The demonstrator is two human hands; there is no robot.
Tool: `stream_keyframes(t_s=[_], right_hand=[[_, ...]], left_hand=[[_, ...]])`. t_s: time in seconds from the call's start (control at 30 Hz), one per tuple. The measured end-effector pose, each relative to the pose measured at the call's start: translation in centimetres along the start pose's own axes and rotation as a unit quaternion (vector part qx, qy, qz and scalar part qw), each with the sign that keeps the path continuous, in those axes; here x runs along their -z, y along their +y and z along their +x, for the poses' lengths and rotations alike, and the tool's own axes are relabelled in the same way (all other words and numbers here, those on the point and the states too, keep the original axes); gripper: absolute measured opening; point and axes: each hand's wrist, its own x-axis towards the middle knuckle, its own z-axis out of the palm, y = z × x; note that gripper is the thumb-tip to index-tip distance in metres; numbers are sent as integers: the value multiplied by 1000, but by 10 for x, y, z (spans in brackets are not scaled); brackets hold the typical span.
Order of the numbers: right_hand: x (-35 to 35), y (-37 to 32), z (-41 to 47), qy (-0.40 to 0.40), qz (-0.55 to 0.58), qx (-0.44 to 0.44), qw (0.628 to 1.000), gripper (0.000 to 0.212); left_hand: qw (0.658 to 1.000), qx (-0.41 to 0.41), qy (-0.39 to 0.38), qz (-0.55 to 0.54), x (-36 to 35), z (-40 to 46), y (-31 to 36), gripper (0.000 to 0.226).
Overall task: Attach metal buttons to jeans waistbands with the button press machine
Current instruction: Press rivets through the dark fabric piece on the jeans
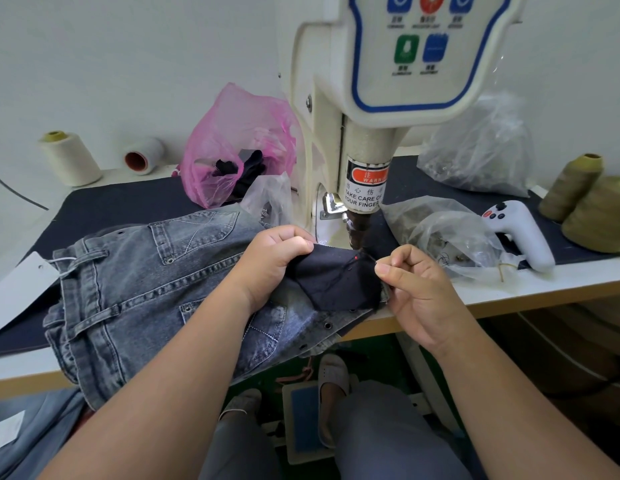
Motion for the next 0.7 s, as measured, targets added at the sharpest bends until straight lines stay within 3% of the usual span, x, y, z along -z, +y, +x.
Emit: stream_keyframes(t_s=[0.7], right_hand=[[-1, -1, -1, -4, -5, 5, 1000, 20]], left_hand=[[1000, -6, 3, 12, 1, 0, -1, 13]])
